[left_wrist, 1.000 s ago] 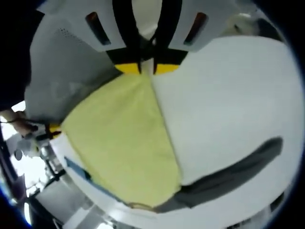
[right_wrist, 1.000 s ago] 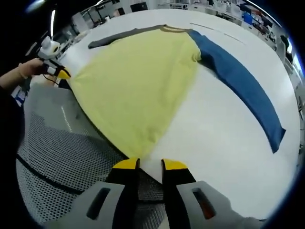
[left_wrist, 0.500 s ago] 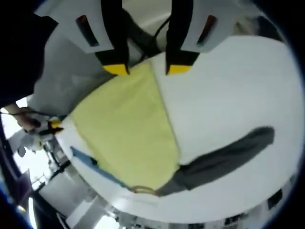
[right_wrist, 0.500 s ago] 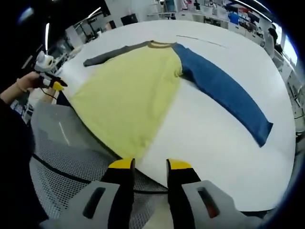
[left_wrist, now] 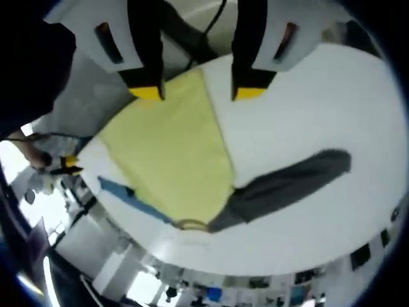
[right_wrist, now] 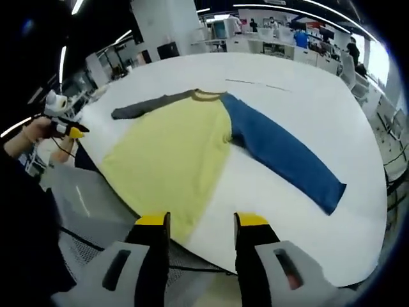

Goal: Fold the garment on the visible template until the final outline fits inside the template.

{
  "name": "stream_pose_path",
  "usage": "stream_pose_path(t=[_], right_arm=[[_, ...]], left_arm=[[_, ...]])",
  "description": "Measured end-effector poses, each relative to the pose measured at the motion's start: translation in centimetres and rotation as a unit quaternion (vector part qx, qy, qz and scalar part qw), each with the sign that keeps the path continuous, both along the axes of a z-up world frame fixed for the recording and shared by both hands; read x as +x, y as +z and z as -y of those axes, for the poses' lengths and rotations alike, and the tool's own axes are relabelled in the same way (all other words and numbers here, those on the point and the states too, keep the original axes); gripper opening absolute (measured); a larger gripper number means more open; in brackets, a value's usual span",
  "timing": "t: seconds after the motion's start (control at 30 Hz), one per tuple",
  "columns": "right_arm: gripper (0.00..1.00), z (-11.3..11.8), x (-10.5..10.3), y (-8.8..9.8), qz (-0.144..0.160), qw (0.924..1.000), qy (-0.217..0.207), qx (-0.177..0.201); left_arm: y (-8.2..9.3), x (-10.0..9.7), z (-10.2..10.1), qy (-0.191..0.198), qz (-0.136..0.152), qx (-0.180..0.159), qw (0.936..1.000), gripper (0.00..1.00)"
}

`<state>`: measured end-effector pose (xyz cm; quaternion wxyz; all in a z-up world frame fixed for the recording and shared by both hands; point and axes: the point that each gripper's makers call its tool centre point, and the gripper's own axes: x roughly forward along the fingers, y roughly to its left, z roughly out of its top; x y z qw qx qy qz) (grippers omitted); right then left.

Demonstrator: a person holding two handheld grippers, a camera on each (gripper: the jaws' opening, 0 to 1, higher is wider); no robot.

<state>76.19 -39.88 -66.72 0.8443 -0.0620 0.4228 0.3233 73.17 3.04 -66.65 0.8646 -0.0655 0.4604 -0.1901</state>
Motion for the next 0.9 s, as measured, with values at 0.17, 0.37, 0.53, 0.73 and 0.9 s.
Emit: stream_pose_path(t=[0.17, 0.37, 0.53, 0.73, 0.9], right_arm=[[0.52, -0.9, 0.6, 2.0, 0.019, 0.9995, 0.01, 0.022], [0.6, -0.8, 1.2, 3.5, 0.031, 0.9992, 0.018, 0.019], [0.64, -0.5, 1.9, 5.6, 0.049, 0.9976, 0.0, 0.049], [0.73, 1.1, 2.5, 8.0, 0.072, 0.9961, -0.011, 0.05], [0.79, 1.5, 2.8, 10.8, 0.089, 0.9904, -0.039, 0.098]], left_arm=[[2.2, 0.8, 0.2, 0.011, 0.03, -0.011, 0.9994, 0.48], [4.6, 1.6, 0.8, 0.014, 0.063, -0.025, 0.9976, 0.57], [6.5, 2.1, 1.0, 0.013, 0.085, -0.029, 0.9959, 0.65], [8.9, 2.3, 1.6, 0.011, 0.108, -0.031, 0.9936, 0.75], [10.8, 2.5, 1.7, 0.005, 0.125, -0.025, 0.9918, 0.82]])
